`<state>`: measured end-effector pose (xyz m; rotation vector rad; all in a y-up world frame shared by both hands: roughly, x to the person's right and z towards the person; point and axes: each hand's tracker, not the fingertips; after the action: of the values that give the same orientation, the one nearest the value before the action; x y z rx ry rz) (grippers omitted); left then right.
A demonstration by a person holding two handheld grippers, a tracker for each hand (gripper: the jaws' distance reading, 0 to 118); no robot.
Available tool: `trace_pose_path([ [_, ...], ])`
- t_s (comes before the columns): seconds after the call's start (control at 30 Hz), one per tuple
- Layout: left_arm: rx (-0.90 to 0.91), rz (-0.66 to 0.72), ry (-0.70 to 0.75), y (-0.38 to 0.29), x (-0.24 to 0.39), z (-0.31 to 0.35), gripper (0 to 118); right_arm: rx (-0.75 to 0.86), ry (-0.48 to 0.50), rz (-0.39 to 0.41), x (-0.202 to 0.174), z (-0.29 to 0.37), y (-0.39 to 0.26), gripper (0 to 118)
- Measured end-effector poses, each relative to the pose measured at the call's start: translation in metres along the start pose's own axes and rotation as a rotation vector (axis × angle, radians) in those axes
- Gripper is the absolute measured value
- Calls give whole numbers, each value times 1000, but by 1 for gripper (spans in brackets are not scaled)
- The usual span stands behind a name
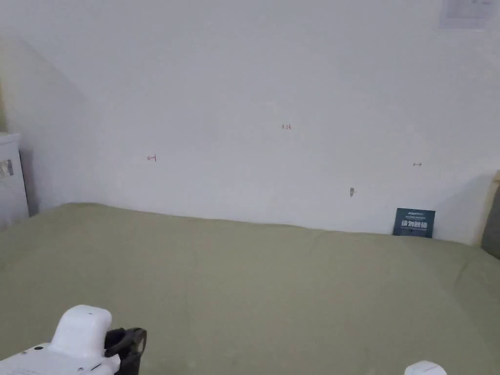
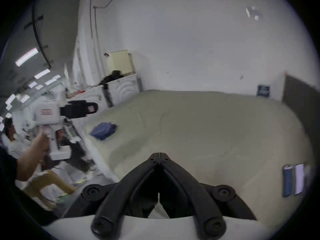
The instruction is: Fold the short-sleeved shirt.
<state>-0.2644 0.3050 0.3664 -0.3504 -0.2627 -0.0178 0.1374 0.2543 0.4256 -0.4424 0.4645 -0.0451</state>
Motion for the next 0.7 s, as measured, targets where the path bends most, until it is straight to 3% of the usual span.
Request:
trace_pose_path([
  [0.1,27,15,94,9,28,-8,3,49,-140,26,-5,4,14,0],
  [0.33,134,4,145,20,56,-15,3,242,-386,-91,11,9,35,0],
  [0.4,147,4,171,21,64,-15,3,231,-424,-79,18,6,36,1],
  [0.47,147,57,203,22,63,-15,3,209,-537,-53,18,-1,36,1],
  [0.7,171,32,239,18,74,-17,5,214,-599,-2,7,-13,29,3],
])
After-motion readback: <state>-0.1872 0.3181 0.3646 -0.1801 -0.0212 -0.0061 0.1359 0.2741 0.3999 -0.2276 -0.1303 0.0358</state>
